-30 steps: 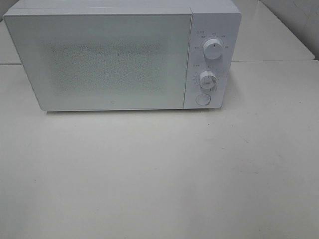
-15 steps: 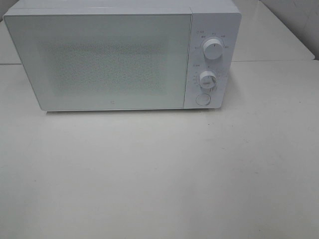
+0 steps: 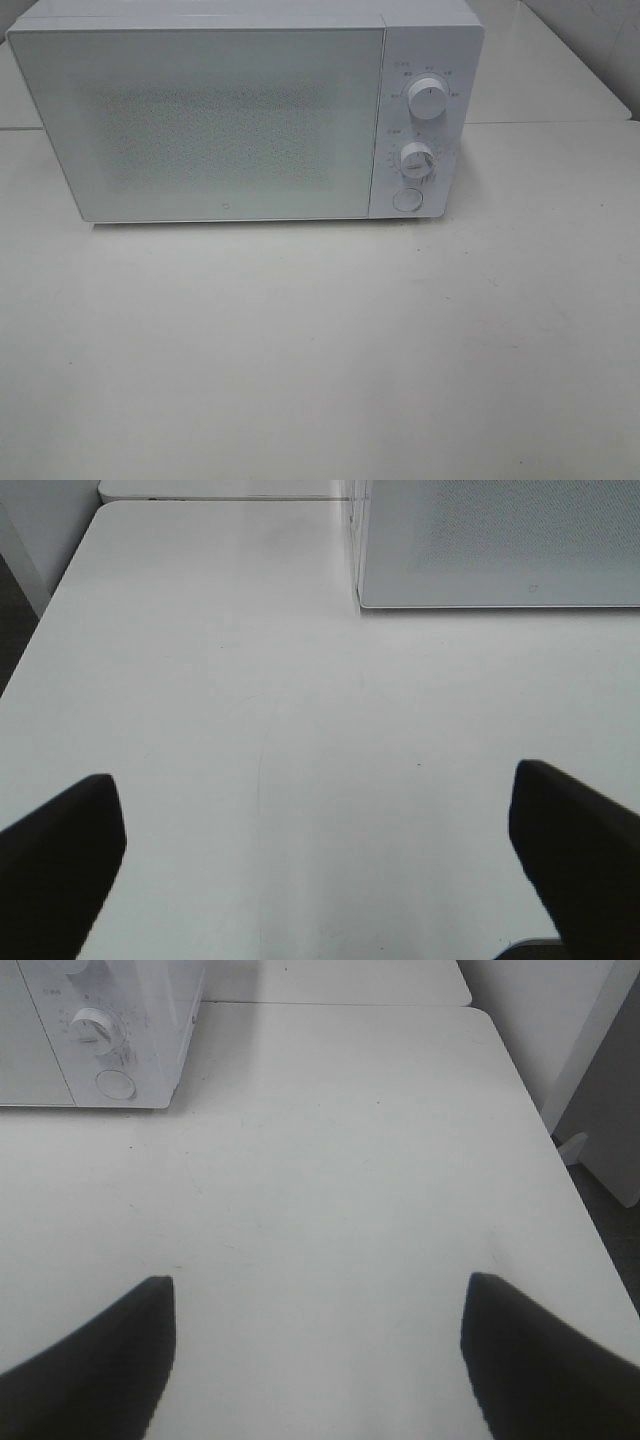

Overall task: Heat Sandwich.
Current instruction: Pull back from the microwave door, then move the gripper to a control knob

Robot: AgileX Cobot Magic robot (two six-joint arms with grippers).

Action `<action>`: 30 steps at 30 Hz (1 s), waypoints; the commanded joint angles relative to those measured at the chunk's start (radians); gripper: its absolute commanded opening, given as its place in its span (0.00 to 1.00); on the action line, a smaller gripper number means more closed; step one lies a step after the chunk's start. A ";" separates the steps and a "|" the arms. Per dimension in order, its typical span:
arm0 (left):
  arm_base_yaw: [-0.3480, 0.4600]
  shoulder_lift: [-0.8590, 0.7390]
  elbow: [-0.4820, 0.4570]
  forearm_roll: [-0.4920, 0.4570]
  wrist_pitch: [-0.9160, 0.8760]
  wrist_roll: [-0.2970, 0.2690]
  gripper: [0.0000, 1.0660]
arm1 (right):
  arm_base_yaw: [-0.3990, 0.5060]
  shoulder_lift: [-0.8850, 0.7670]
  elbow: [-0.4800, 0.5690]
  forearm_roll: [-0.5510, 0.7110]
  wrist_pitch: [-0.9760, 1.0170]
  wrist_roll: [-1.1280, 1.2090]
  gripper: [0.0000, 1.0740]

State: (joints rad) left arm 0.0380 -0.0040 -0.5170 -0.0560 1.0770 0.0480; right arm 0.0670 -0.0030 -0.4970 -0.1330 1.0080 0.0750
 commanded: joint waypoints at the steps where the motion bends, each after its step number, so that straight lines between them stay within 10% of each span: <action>1: 0.002 -0.026 0.001 -0.009 -0.010 -0.005 0.94 | -0.006 -0.026 0.000 0.002 -0.012 -0.007 0.71; 30: 0.002 -0.026 0.001 -0.009 -0.010 -0.005 0.94 | -0.006 0.180 -0.059 0.005 -0.177 -0.003 0.71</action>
State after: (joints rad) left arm 0.0380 -0.0040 -0.5170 -0.0560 1.0770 0.0480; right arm 0.0670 0.1580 -0.5490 -0.1330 0.8730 0.0750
